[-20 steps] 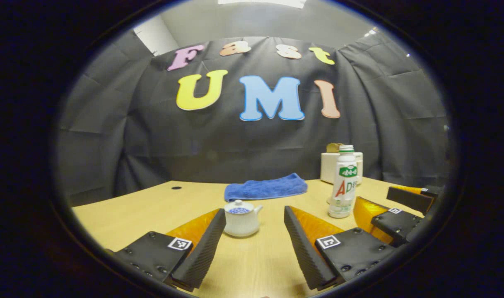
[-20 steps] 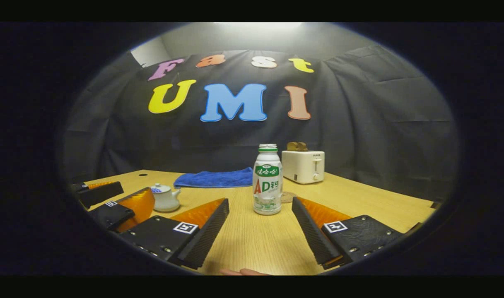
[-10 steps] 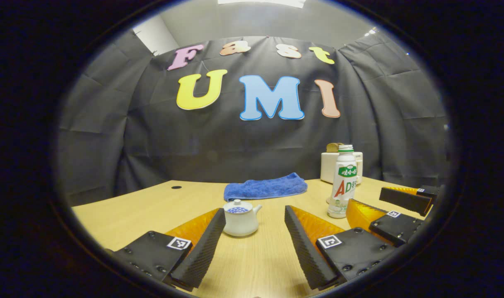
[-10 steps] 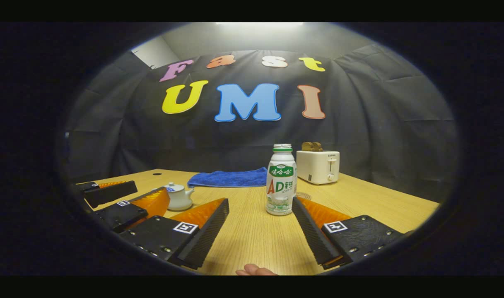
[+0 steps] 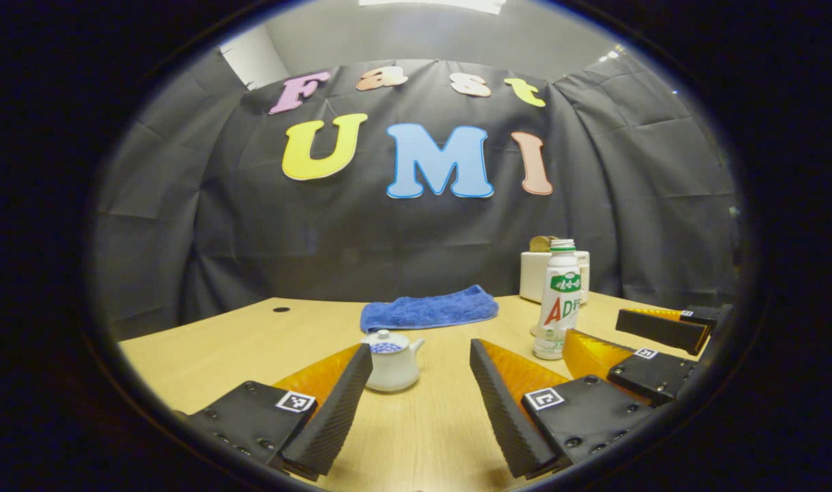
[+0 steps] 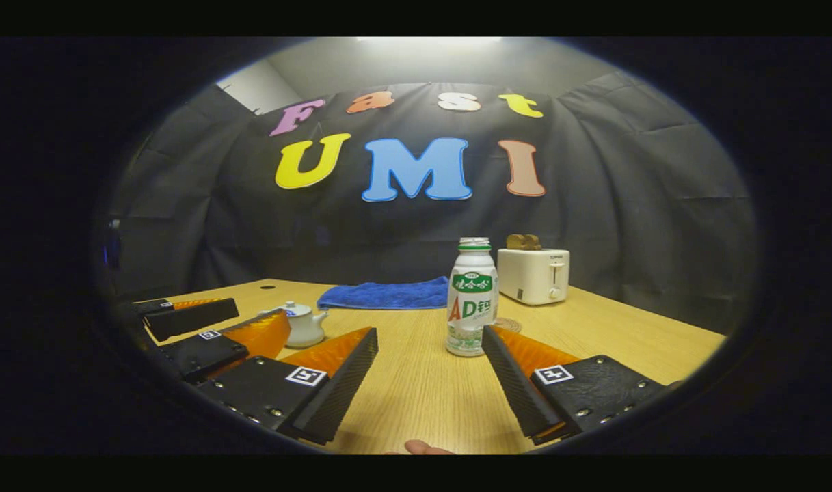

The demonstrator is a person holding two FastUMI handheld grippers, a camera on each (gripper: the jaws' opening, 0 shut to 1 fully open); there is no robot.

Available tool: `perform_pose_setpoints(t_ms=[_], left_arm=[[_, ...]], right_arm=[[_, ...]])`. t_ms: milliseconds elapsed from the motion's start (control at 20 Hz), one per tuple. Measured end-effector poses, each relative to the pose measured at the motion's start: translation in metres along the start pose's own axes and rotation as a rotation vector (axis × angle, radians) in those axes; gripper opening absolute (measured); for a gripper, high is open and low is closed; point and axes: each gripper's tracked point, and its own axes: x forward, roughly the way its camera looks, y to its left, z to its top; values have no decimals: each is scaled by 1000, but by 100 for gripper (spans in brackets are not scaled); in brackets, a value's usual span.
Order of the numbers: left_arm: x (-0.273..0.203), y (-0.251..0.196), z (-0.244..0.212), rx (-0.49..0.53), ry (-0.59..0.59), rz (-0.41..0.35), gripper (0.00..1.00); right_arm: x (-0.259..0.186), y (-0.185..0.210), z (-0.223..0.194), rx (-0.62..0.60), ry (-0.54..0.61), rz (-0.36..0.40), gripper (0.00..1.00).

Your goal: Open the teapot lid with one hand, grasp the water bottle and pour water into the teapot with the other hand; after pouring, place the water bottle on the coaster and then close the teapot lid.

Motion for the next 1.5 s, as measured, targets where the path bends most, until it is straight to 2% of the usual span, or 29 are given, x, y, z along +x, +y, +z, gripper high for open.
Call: perform_pose_setpoints(t_ms=[300, 500, 700, 750, 800, 900, 1100, 1250, 1350, 1450, 1500], left_arm=[[26, 10, -6, -64, 33, -30, 100], [61, 30, -6, -74, 68, -8, 99], [91, 42, 7, -36, 63, 13, 99], [97, 42, 9, -30, 64, 10, 96], [103, 42, 7, -24, 68, 10, 99], [111, 45, -2, -6, 91, 14, 99], [121, 52, -19, -29, 123, 28, 99], [128, 56, -22, 2, 131, 39, 99], [133, 53, -24, 22, 138, 30, 93], [139, 51, -26, 41, 148, 21, 82], [141, 50, -30, 39, 170, 9, 69]], right_arm=[[6, -7, -1, -11, 19, 3, 95], [9, -15, -2, 0, 31, -2, 95], [10, -19, -2, 12, 41, 1, 95], [9, -21, -1, 23, 39, 0, 95], [9, -22, 1, 31, 37, -2, 95], [8, -26, 5, 45, 26, -5, 95], [6, -35, 10, 73, 16, -15, 95], [6, -38, 12, 93, 16, -13, 95], [5, -38, 10, 96, 23, -11, 95], [6, -37, 9, 88, 26, -7, 95], [7, -38, 10, 82, 25, -9, 95]])
